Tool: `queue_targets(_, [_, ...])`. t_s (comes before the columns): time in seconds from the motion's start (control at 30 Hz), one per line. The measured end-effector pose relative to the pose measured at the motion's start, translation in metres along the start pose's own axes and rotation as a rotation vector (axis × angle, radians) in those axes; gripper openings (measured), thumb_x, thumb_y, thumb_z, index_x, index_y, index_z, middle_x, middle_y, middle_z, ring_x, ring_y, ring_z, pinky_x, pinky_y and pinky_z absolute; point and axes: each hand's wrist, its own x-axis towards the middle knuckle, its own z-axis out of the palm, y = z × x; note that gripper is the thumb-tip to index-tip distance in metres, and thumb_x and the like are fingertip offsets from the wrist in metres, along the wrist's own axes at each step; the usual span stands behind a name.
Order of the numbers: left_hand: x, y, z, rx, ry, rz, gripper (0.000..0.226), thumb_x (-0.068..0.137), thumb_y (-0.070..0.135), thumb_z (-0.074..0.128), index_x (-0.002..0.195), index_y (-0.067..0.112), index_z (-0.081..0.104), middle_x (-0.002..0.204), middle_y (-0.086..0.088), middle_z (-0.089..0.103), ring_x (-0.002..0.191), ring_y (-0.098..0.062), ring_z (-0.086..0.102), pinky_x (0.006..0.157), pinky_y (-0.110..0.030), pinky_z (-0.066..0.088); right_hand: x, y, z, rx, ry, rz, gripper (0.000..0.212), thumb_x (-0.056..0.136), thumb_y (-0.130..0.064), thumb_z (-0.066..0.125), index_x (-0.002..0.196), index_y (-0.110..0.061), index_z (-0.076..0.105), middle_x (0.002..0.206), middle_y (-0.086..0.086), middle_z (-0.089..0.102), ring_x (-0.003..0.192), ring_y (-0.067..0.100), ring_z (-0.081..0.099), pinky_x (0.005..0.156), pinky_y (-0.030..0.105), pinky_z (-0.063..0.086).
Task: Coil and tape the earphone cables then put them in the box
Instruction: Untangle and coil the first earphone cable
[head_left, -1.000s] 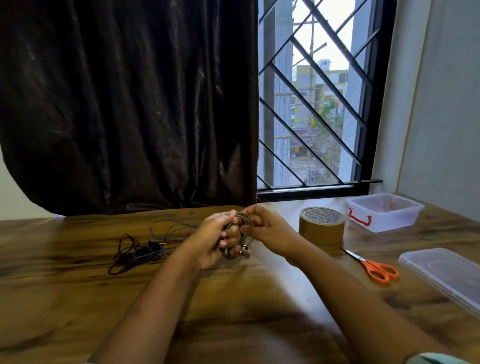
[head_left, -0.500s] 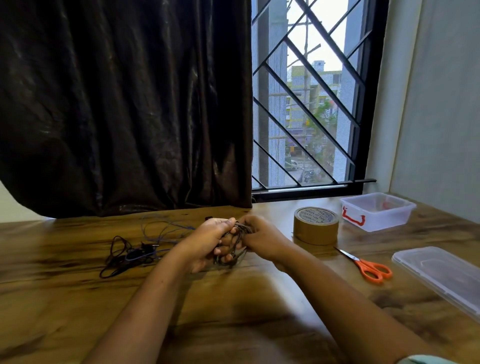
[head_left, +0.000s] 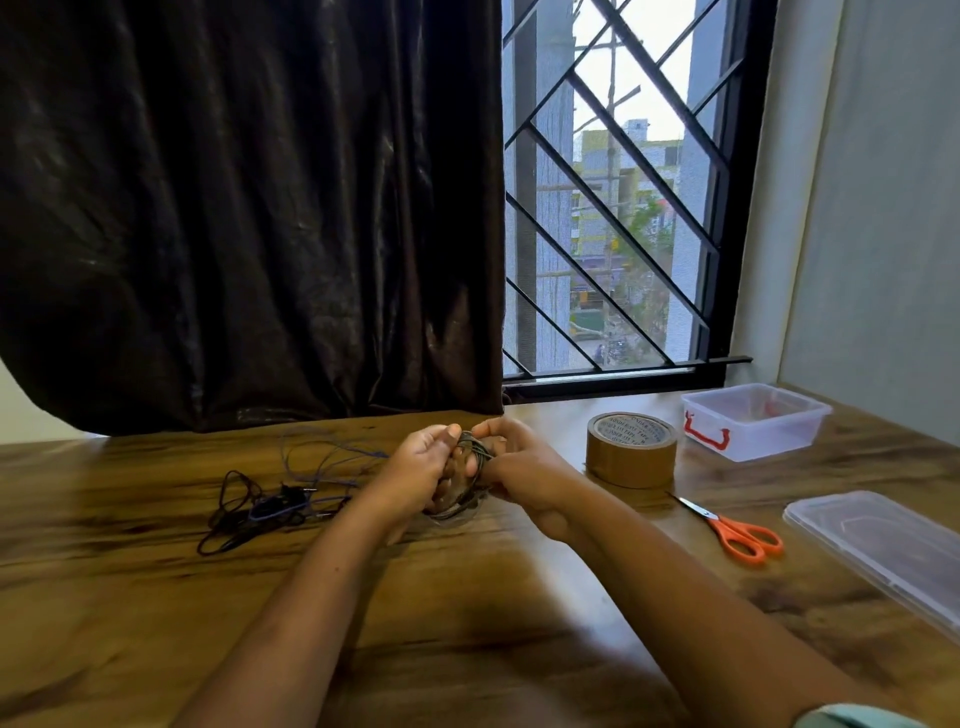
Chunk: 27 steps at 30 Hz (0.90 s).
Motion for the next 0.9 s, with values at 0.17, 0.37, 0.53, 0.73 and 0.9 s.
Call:
queue_targets(0.17, [-0.001, 0.001, 0.002, -0.005, 0.013, 0.014, 0.034, 0.102, 0.028, 0.032, 0.075, 0.013, 0.046, 0.045, 0.009, 0.045, 0.035, -0.002, 0.036, 0.034, -0.014, 0.029, 0.001, 0.0, 0.002, 0.101, -0.04, 0.011, 0.062, 0.085, 0.016, 0.043, 0.133, -0.023, 0.042, 0.086, 0.003, 0.058, 0.072, 0.012, 0.054, 0.062, 0.024, 0.042])
queue_targets(0.37, [0.003, -0.005, -0.001, 0.054, 0.029, 0.051, 0.038, 0.102, 0.032, 0.031, 0.072, 0.014, 0.045, 0.048, 0.006, 0.037, 0.038, -0.007, 0.031, 0.036, -0.019, 0.025, 0.002, 0.003, -0.001, 0.074, -0.074, -0.028, 0.062, 0.086, 0.012, 0.046, 0.134, -0.027, 0.039, 0.097, 0.004, 0.06, 0.079, 0.012, 0.058, 0.064, 0.022, 0.049])
queue_targets(0.53, [0.009, -0.011, 0.001, 0.116, 0.082, 0.073, 0.032, 0.102, 0.031, 0.033, 0.08, 0.02, 0.054, 0.049, 0.009, 0.04, 0.037, -0.004, 0.032, 0.035, -0.018, 0.024, 0.002, 0.005, -0.004, -0.06, -0.05, -0.021, 0.038, 0.085, 0.001, 0.052, 0.118, -0.018, 0.052, 0.09, 0.0, 0.061, 0.071, 0.008, 0.054, 0.056, 0.02, 0.041])
queue_targets(0.73, [0.008, -0.008, 0.007, 0.184, 0.056, 0.07, 0.029, 0.102, 0.027, 0.034, 0.085, 0.011, 0.052, 0.057, 0.002, 0.036, 0.04, -0.005, 0.032, 0.037, -0.018, 0.024, 0.006, 0.009, -0.005, -0.424, 0.145, -0.131, 0.009, 0.086, -0.006, 0.058, 0.094, -0.011, 0.06, 0.085, 0.004, 0.056, 0.077, 0.015, 0.051, 0.059, 0.022, 0.04])
queue_targets(0.9, [0.003, -0.002, 0.015, 0.049, -0.05, 0.001, 0.029, 0.103, 0.024, 0.032, 0.078, 0.014, 0.042, 0.052, 0.004, 0.031, 0.036, -0.005, 0.025, 0.034, -0.014, 0.02, 0.003, 0.011, -0.005, -0.578, 0.182, -0.143, 0.022, 0.087, -0.001, 0.051, 0.103, -0.004, 0.065, 0.098, 0.01, 0.064, 0.085, 0.021, 0.06, 0.067, 0.028, 0.05])
